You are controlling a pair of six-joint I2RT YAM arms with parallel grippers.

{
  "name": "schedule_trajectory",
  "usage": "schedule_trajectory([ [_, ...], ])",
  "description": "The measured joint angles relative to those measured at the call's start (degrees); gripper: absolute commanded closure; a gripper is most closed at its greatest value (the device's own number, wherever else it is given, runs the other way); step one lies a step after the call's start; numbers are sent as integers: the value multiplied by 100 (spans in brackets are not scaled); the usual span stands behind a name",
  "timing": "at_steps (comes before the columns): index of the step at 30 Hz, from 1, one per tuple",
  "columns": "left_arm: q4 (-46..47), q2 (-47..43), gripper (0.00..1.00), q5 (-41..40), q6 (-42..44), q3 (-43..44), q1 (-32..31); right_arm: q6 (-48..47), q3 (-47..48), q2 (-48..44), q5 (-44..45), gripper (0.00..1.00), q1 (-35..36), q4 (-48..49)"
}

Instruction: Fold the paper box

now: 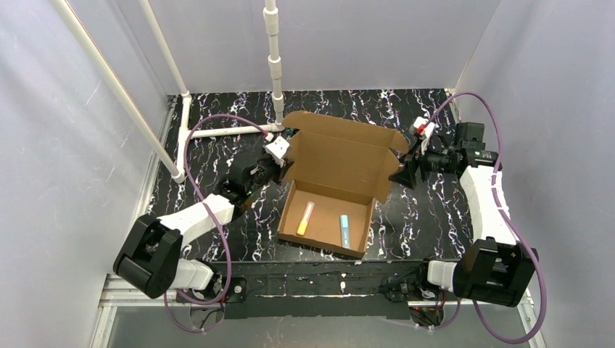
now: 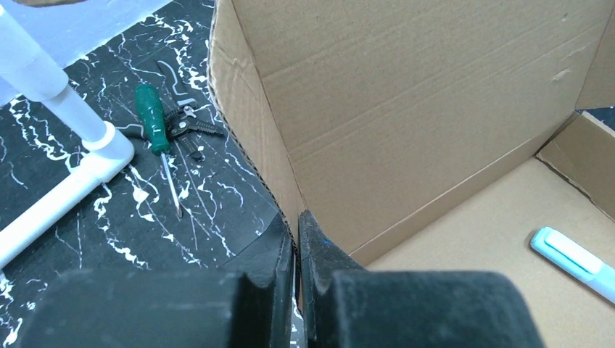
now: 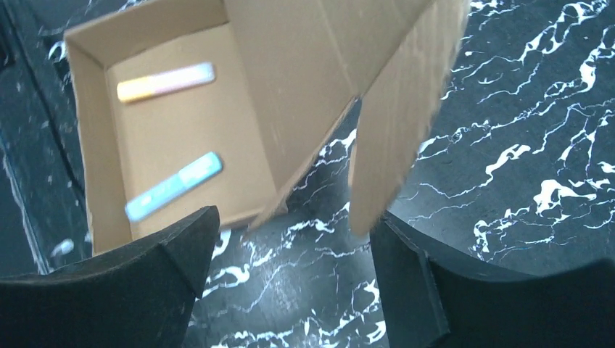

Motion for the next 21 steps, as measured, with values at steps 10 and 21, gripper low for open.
schedule_trajectory([
  [10,455,-291,100,-195,328,-525,-33,-2575,673,-33,-284,7,-551,-2695],
  [21,695,-334,100,-210,535,-627,-52,-1427,3864,981,977,2,1156,-2625],
])
